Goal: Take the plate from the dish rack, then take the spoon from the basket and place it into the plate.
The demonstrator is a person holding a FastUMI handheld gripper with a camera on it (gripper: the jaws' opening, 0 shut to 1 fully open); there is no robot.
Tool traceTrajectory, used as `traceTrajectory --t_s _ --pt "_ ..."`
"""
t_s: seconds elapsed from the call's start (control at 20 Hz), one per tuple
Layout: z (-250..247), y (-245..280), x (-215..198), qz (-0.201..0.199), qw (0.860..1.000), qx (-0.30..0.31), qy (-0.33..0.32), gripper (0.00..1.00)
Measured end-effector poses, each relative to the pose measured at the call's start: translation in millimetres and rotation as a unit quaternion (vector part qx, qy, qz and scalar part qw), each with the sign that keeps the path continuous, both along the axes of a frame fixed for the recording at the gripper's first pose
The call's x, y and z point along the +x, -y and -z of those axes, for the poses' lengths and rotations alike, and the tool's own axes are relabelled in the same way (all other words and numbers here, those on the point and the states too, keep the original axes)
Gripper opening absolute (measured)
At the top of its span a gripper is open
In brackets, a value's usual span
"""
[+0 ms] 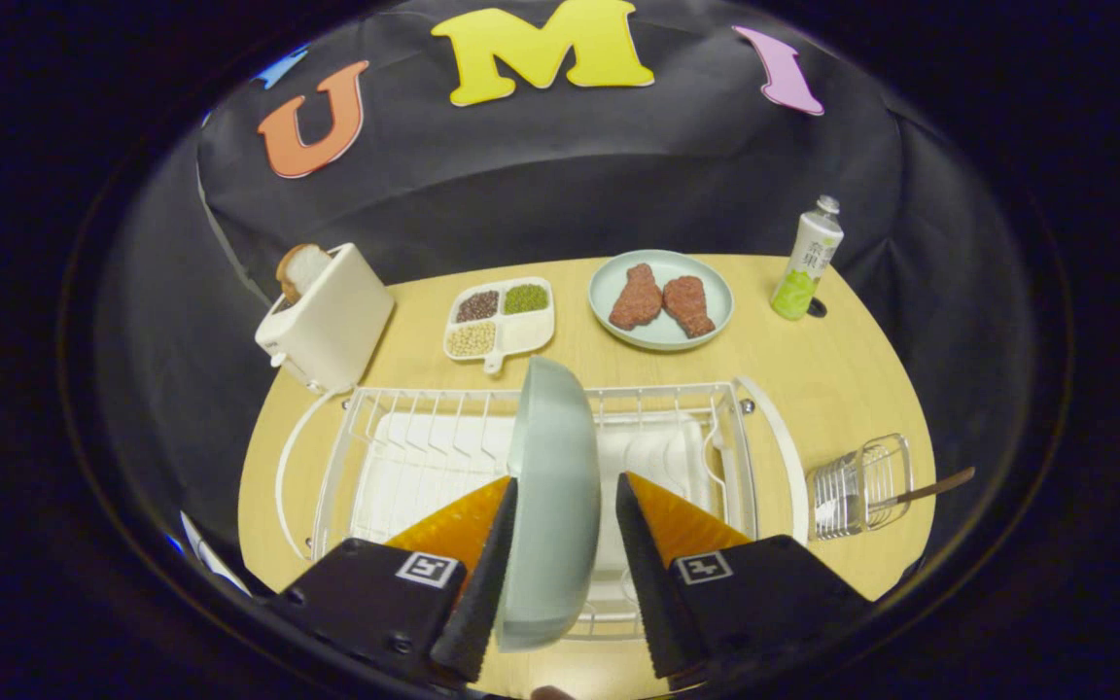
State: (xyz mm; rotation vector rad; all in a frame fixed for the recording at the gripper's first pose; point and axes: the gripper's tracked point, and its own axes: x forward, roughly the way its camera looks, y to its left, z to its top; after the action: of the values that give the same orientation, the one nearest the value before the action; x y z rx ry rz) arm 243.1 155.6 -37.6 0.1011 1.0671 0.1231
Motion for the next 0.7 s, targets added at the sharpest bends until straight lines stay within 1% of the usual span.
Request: traceTrajectory --t_s 0.1,0.15,0.2,0.35,0.4,0.55,0.6,0.65,0.7 --pt "2 -2 -2 0.015 1.000 -0.005 -0.009 0.55" --pt "-9 1 -4 0.019 1.000 -0.013 -0.007 0.48" --pt "-3 2 -3 0.025 0.999 -0.024 -0.006 0.39" --pt "-20 8 3 0.049 0.998 -0.050 0.007 0.36" --pt "-23 6 3 0.049 0.997 -0.055 0.008 0.35" --pt "-30 6 4 0.051 0.996 -0.074 0.016 0.35" --pt "-34 11 7 0.055 0.994 -0.089 0.023 0.35" --pt "-46 21 13 0.062 0.991 -0.111 0.046 0.34" --pt "-52 20 19 0.056 0.990 -0.113 0.057 0.33"
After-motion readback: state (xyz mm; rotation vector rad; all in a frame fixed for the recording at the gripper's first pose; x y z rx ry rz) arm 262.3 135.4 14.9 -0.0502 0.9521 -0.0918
